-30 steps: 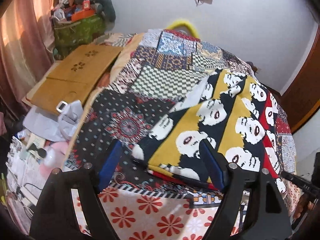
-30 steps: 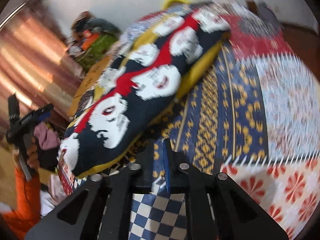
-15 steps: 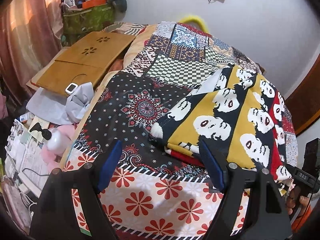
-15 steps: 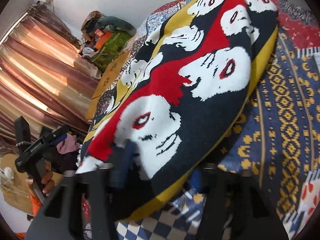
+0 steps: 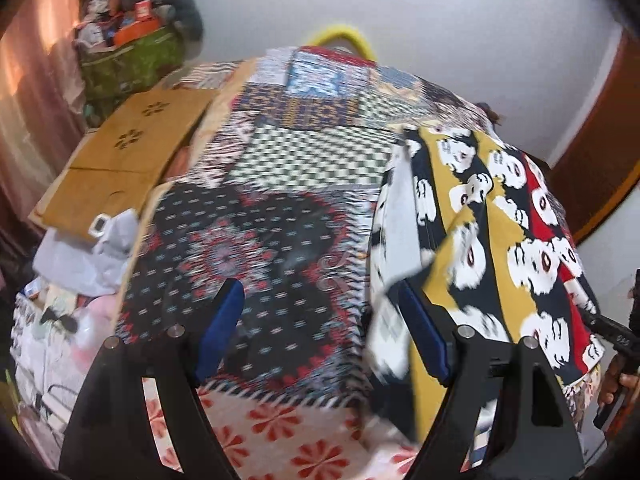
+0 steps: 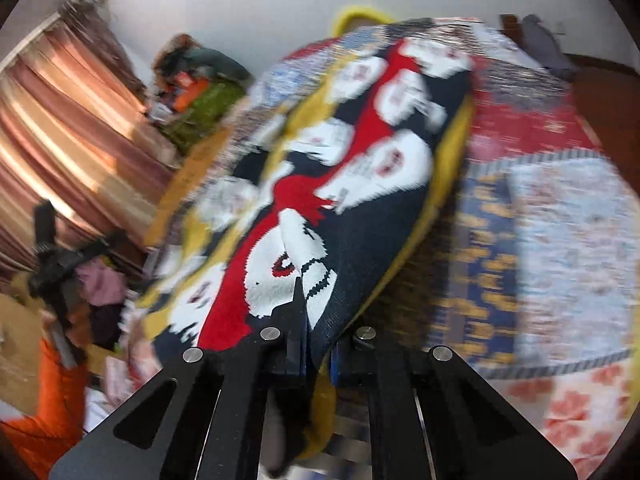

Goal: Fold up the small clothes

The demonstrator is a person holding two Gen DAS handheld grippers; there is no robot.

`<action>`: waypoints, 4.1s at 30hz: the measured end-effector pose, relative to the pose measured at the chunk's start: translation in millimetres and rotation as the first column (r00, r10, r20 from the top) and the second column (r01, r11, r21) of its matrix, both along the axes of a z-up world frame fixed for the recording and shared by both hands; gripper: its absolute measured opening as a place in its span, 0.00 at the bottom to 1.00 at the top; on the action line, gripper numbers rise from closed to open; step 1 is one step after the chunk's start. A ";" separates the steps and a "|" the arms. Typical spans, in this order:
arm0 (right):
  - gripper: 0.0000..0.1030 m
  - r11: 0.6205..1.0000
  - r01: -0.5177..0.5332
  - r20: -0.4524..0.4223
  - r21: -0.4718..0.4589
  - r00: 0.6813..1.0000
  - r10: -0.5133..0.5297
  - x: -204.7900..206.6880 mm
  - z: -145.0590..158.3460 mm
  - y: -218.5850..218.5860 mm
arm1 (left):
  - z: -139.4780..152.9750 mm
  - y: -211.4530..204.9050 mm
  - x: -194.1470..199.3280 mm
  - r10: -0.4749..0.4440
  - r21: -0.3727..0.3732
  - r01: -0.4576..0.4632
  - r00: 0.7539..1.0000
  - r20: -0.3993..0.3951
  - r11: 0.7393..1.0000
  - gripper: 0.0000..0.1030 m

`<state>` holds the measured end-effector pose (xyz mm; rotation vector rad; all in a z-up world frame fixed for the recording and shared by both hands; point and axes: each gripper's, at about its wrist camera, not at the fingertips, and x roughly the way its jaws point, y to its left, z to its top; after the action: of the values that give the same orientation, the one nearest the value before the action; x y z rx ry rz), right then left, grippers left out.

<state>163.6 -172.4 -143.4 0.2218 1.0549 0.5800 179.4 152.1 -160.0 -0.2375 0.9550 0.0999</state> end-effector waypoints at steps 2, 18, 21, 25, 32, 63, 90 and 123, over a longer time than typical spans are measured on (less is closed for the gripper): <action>0.08 0.996 0.029 -0.008 -0.087 1.000 -0.030 -0.3 -9.5 -15.5 | -3.7 -12.0 14.3 -0.042 -0.016 0.041 0.999 -0.011 0.999 0.77; 0.56 0.976 0.118 0.198 -0.184 0.977 -0.081 16.0 23.8 -47.4 | -82.0 -73.9 174.0 -0.234 -0.282 0.178 0.955 -0.180 0.943 0.39; 0.56 0.979 0.102 0.151 -0.177 0.986 -0.075 28.9 4.7 -44.2 | -97.2 -77.4 191.3 -0.243 -0.329 0.168 0.949 -0.199 0.929 0.22; 0.56 0.979 0.058 0.084 -0.197 0.996 -0.042 33.3 -19.2 -40.1 | -87.4 -69.2 192.1 -0.244 -0.347 0.183 0.960 -0.138 0.920 0.07; 0.56 0.978 0.034 0.080 -0.206 0.997 -0.018 32.5 -27.1 -40.6 | -60.4 -58.0 196.1 -0.184 -0.191 0.161 0.977 -0.106 0.968 0.06; 0.56 0.970 0.044 0.097 -0.239 0.995 -0.022 2.3 -32.2 -42.1 | -21.4 -33.6 131.5 -0.116 -0.271 0.095 0.991 -0.060 0.958 0.02; 0.56 0.967 0.053 0.084 -0.251 0.996 -0.032 -33.2 -23.1 -46.8 | -59.1 -65.9 -4.0 -0.266 -0.308 0.207 0.950 -0.164 0.929 0.21; 0.21 0.970 -0.059 0.157 -0.236 0.983 0.098 -97.3 13.2 -21.4 | -11.4 -43.9 -75.7 -0.121 -0.038 0.117 0.988 -0.101 0.992 0.60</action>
<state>66.3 -193.8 -130.2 -0.0724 0.9611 0.5326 103.7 108.2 -171.4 -0.2054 1.0717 -0.0128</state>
